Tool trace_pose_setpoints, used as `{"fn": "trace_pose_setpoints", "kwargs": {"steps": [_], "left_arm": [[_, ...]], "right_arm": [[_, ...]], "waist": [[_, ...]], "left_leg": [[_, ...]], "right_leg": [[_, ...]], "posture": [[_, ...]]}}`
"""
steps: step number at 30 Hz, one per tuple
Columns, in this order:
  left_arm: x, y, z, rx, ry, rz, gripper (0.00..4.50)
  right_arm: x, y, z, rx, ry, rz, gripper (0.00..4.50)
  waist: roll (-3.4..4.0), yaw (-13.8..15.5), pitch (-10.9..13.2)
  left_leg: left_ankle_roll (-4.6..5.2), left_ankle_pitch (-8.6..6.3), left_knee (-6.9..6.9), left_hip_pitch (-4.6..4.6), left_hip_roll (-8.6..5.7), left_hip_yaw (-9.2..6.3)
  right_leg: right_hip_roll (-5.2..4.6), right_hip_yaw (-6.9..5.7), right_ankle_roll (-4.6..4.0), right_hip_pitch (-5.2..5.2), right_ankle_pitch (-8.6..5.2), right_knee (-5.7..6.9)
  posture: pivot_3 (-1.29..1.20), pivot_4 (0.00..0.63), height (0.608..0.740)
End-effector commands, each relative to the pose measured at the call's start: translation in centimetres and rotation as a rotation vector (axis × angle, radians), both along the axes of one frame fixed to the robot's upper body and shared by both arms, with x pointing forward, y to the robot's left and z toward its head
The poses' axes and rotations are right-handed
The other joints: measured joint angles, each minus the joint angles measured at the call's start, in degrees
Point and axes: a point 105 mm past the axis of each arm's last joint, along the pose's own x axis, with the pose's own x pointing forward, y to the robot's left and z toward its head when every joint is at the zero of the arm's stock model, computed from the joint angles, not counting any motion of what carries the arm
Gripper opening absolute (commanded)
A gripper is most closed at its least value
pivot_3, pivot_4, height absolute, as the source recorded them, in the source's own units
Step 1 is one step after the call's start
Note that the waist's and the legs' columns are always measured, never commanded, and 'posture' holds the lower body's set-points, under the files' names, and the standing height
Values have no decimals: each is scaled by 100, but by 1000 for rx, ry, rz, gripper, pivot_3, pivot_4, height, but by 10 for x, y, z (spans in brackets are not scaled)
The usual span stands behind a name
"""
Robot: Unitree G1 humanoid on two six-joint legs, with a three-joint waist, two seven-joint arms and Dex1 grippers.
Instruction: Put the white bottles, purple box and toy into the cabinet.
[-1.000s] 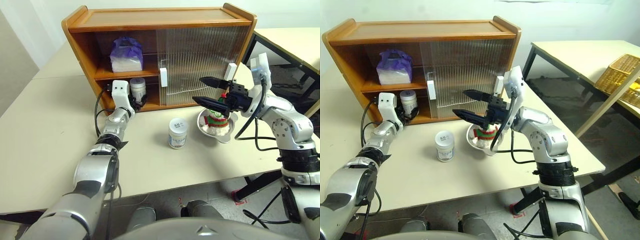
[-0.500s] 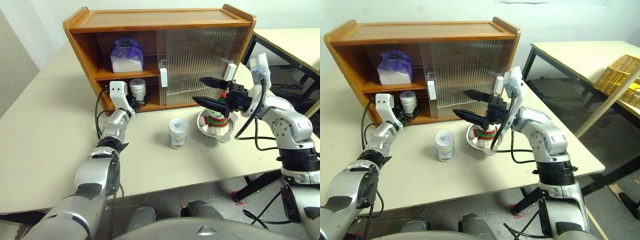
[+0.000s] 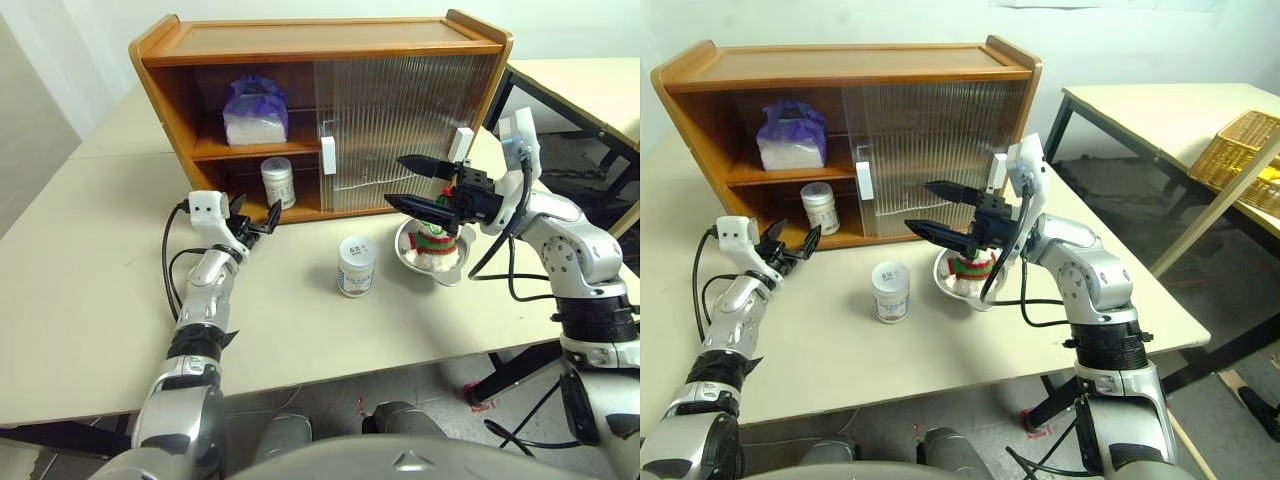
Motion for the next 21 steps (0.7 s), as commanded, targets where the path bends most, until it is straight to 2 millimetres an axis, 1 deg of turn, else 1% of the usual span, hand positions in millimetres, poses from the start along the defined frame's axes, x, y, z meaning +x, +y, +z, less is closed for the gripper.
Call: {"fn": "trace_pose_setpoints", "kwargs": {"steps": [1, 2, 6, 10, 13, 21], "left_arm": [[-1, 4, 1, -23, 9, 22, 4067], [0, 5, 1, -25, 13, 34, 3889], [11, 9, 4, -22, 22, 95, 2442], [21, 11, 1, 1, 53, 147, 951], [28, 10, -1, 12, 75, 177, 25], [43, 0, -6, 49, 134, 181, 25]], "right_arm": [[2, 1, 2, 1, -13, 5, 4500], [2, 2, 2, 1, -15, 6, 4500], [2, 2, 3, 3, -19, 7, 4500], [1, 1, 3, -1, -23, 5, 4500], [2, 0, 4, -2, -26, 2, 4500], [1, 0, 6, -5, -29, -5, 4500]], "waist": [[0, 5, 0], [0, 8, 0], [0, 31, 0], [0, 48, 0], [0, 46, 1], [-1, 60, 2]], "left_leg": [[0, 0, 0, 1, 0, 0], [0, 0, 0, 1, 0, -1], [0, 0, -1, 2, 1, -4], [-1, 0, -1, 2, 0, -4], [-1, -1, -2, 2, 0, -3], [0, 0, -5, 4, -2, -3]], "right_leg": [[0, 0, 0, 1, 0, 0], [-1, 1, -1, 1, 0, 0], [-3, 2, -2, 0, 1, 0], [-7, 5, -2, 1, 1, 0], [-9, 9, -2, 0, 1, 0], [-10, 7, 0, 3, 1, -2]], "posture": [[-51, 0, 740], [-52, 0, 740], [-52, 0, 740], [-56, 0, 740], [-64, 0, 740], [-79, 0, 740]]}}
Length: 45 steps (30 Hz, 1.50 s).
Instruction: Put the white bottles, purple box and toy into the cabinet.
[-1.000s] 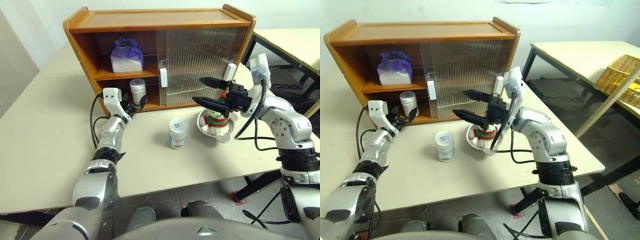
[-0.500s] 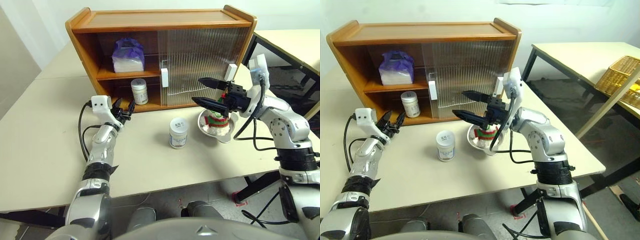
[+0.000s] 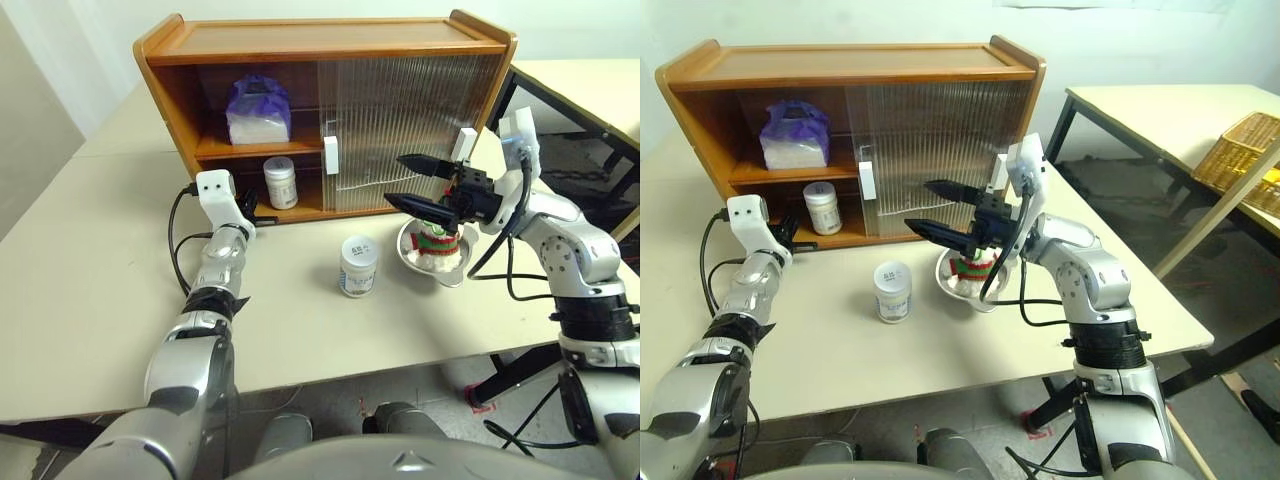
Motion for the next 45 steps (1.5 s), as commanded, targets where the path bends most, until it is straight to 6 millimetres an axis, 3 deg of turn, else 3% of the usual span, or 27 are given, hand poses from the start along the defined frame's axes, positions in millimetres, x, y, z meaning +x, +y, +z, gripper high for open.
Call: {"fn": "trace_pose_setpoints", "kwargs": {"steps": [1, 12, 20, 28, 45], "left_arm": [[5, -11, -2, 20, 26, -35, 25], [13, -35, 1, 18, 27, -98, 25], [11, -39, -4, 24, 40, -109, 25], [12, -47, -6, 37, 64, -158, 25], [19, -68, 1, 42, 69, -229, 25]], "right_arm": [[0, 0, 6, -10, -22, -4, 4500], [0, -3, 8, -15, -27, -19, 4500], [-1, 0, 9, -15, -27, -16, 4500], [-1, -1, 9, -16, -27, -17, 4500], [-1, -5, 7, -19, -25, -32, 4500]], "waist": [[1, 13, 1], [-2, 23, 9], [-1, -106, 10], [-1, -101, 9], [-1, -112, 9]], "left_leg": [[2, 2, 0, 1, 0, 0], [25, 17, -1, 17, -25, -8], [29, 14, -26, -8, -41, -6], [38, 9, -21, -59, -57, -4], [64, 22, -6, -59, -98, -4]], "right_leg": [[0, -1, 1, 1, 1, 0], [-11, -3, 3, 23, 2, 1], [-34, 0, 16, 12, -3, -48], [-62, -2, 92, -13, 9, -74], [-101, 0, 93, 0, 7, -76]], "posture": [[-79, 0, 740], [-94, 0, 740], [-93, 0, 740], [-100, 0, 740], [-114, 0, 740]]}}
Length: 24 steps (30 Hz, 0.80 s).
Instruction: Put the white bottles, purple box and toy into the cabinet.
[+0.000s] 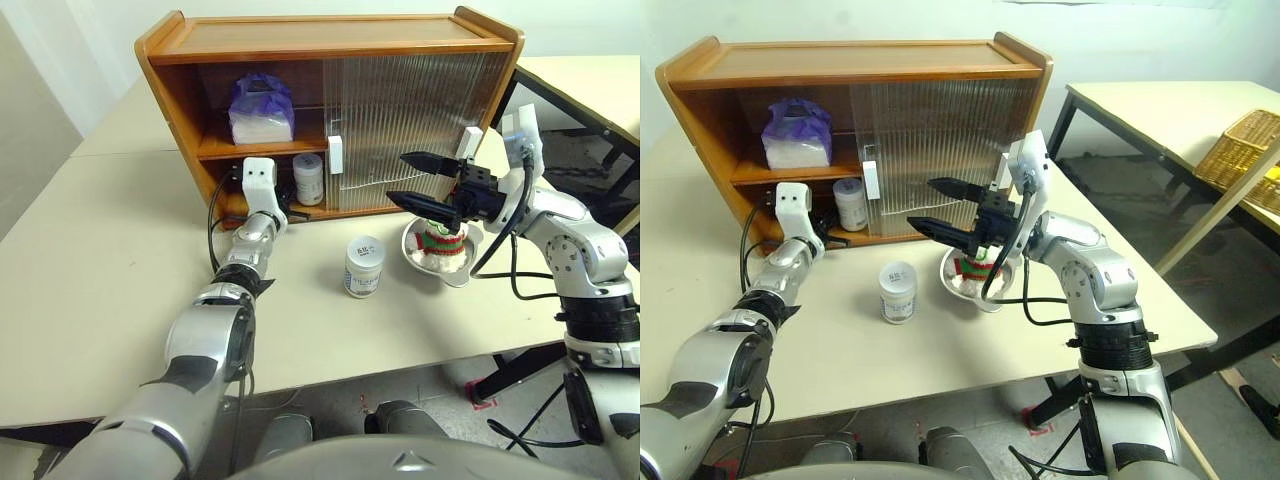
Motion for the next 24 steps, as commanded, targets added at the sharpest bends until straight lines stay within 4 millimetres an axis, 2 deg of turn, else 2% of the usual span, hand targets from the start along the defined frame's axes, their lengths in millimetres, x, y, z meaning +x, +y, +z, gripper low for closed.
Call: {"fn": "trace_pose_setpoints", "kwargs": {"steps": [1, 7, 8, 11, 17, 20, 21, 24], "left_arm": [[0, -4, -2, 8, 19, -18, 25], [-1, 4, -5, 7, 19, 5, 25], [-2, 7, -4, 7, 13, 15, 194], [-3, 16, 2, -17, -30, 29, 970], [-14, 35, 16, -88, -151, 11, 3161], [-29, 44, 16, -85, -192, -9, 4226], [-33, 45, 17, -84, -197, -16, 4458], [-41, 41, 18, -85, -198, -61, 4458]], "right_arm": [[0, -2, 4, 3, -16, -7, 4500], [-1, -3, 3, 4, -14, -6, 4500], [-1, -2, 3, 4, -14, -5, 4500], [-2, 0, 2, 5, -11, -1, 4500], [-2, 1, 2, 10, -7, 2, 4500], [-2, 1, 3, 9, -5, 7, 4500], [-1, 1, 3, 9, -4, 7, 4500], [-1, 1, 3, 8, -4, 10, 4500]], "waist": [[0, -4, 0], [0, -4, 0], [0, -4, 0], [0, -4, 0], [0, -4, 0], [1, -8, -1], [1, -8, -1], [1, 15, -1]], "left_leg": [[1, 1, 0, 0, -1, 0], [2, 1, 1, -1, -3, 0], [2, 1, 0, -1, -3, 0], [3, 2, 0, 0, -3, 0], [3, 2, -1, 0, -4, -1], [3, 2, 0, 0, -6, 0], [3, 2, -2, -1, -7, 1], [3, 2, -1, -2, -9, 1]], "right_leg": [[-1, 0, 0, 1, 0, 0], [-3, 0, 0, 0, 0, 0], [-3, 1, 0, 0, 0, 0], [-3, 1, 0, 0, 0, 0], [-3, 0, -1, -1, 0, 2], [-3, -1, -2, 0, -1, 2], [-3, 0, -2, -2, -1, 2], [-2, -3, -4, -2, -1, 3]], "posture": [[-114, 0, 740], [-109, 0, 740], [-106, 0, 740], [-105, 0, 740], [-92, 0, 740], [-85, 0, 740], [-85, 0, 740], [-79, 0, 740]]}}
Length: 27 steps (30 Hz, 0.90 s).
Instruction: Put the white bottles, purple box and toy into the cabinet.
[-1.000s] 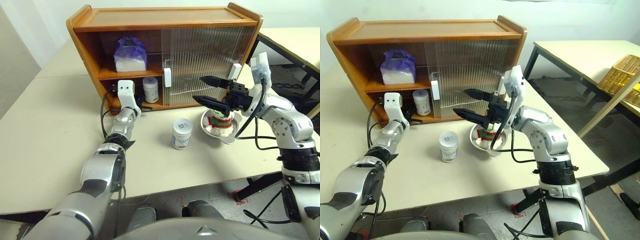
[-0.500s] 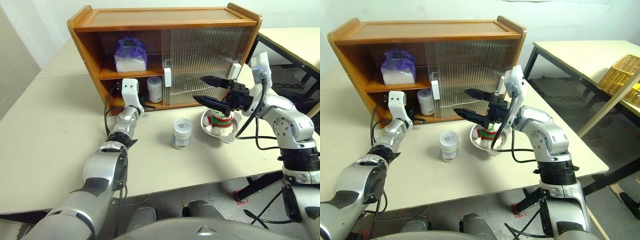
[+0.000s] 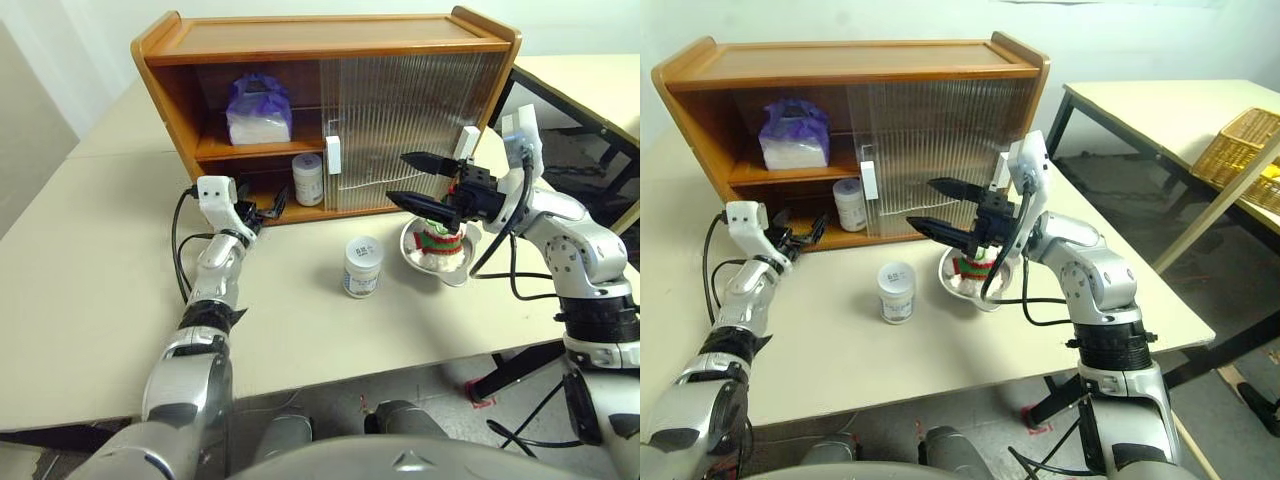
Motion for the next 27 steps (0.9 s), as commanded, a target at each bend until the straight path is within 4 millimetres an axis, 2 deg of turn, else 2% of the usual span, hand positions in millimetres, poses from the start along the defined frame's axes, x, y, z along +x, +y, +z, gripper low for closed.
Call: {"fn": "trace_pose_setpoints", "kwargs": {"steps": [1, 7, 14, 27], "left_arm": [[-10, -12, 9, 6, -21, -109, 4458], [-40, -27, 10, 26, 1, -306, 4458], [-49, -33, 10, 44, 13, -405, 4458], [-72, -24, -3, 152, 60, -583, 4458]], "right_arm": [[-1, 1, 3, 1, -6, 16, 4500], [0, 2, 3, -5, -11, 24, 4500], [0, 0, 4, -6, -18, 19, 4500], [1, 2, 5, 6, -21, 14, 4500]], "waist": [[0, 35, 0], [-1, 41, -1], [2, 38, -2], [9, 22, -7]], "left_leg": [[-1, 1, 0, -1, 0, -2], [-4, 0, 3, -1, -3, -2], [-5, 0, 0, 1, 7, -10], [-8, -2, -14, -43, 27, -12]], "right_leg": [[0, -2, -1, 1, 1, 0], [-4, -1, -9, 1, 2, 1], [-9, 1, -28, -8, 10, 7], [-54, 9, -58, -70, 22, 7]], "posture": [[-76, 0, 740], [-75, 0, 740], [-88, 0, 740], [-79, 0, 740]]}}
